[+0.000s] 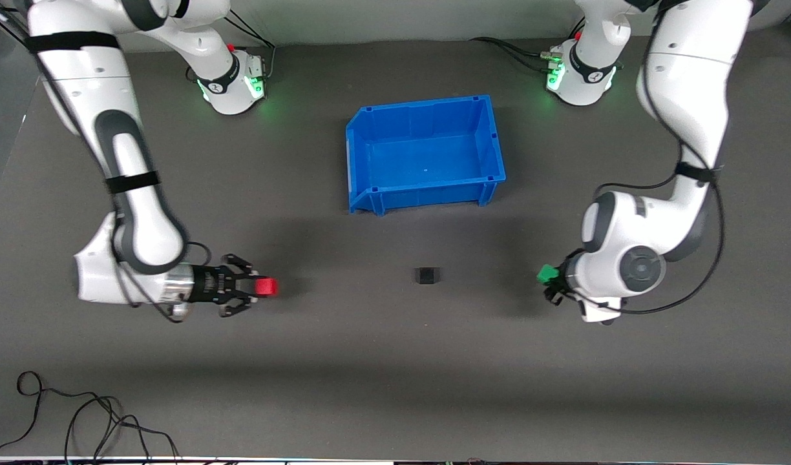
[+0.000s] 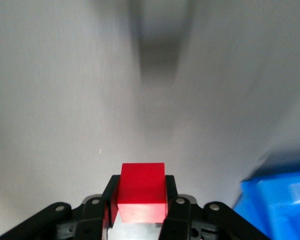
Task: Attach green and red cubes to black cube
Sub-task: 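Lift the red cube with the right gripper while the left gripper lifts green, then carry the red cube and green cube to either side of the black cube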
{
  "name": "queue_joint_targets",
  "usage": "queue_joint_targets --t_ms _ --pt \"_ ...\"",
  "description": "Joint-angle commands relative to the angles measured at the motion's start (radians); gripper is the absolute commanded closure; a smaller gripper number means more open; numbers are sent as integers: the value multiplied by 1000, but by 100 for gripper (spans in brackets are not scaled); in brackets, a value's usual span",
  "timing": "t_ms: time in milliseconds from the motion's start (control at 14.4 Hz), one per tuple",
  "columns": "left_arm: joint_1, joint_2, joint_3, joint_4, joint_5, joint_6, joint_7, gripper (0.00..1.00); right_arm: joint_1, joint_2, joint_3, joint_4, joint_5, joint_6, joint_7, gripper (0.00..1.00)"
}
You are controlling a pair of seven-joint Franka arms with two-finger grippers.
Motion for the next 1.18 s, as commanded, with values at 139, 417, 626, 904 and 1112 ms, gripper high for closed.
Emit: queue_joint_targets --t_ms 139,417,626,904,1112 --pt "-100 102 7 137 -107 6 -329 100 219 94 -12 85 158 165 82 67" --pt "-178 137 7 135 -273 161 -391 100 299 196 -10 214 159 200 100 68" --pt "-221 171 7 131 -279 258 -466 100 342 253 -10 271 158 222 161 68" --pt "-256 188 7 123 -281 258 -470 100 402 282 -10 274 162 318 190 69" --pt "-256 185 7 120 -279 238 -467 100 438 292 -10 274 164 348 203 69"
